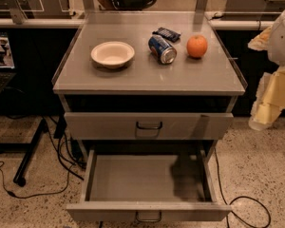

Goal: Close middle drawer

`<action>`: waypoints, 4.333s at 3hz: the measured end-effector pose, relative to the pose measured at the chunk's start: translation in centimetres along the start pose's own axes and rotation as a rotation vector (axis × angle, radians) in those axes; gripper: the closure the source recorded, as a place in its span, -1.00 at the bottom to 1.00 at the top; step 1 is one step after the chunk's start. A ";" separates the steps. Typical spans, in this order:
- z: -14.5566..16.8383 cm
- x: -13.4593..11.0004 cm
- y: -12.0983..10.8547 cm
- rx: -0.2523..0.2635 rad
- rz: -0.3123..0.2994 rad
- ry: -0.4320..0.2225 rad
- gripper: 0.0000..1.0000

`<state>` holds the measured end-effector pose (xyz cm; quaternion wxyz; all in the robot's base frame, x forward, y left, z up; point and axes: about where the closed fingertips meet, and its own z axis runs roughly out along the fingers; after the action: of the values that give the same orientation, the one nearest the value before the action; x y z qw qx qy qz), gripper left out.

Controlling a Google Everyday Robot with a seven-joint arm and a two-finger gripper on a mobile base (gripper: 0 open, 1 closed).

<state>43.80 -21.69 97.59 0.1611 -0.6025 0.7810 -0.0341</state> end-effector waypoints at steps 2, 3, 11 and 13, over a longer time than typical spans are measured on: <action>3.1 1.9 1.6 0.019 0.064 -0.071 -1.00; 8.3 4.2 4.1 0.002 0.151 -0.153 -1.00; 25.5 6.7 9.0 -0.191 0.299 -0.278 0.88; 31.3 9.9 11.1 -0.105 0.407 -0.276 1.00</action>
Offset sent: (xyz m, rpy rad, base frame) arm -0.0270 -0.0295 -0.1133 0.2329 -0.0618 -0.1353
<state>40.43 -23.71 63.12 0.2381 -0.4395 0.8575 0.1223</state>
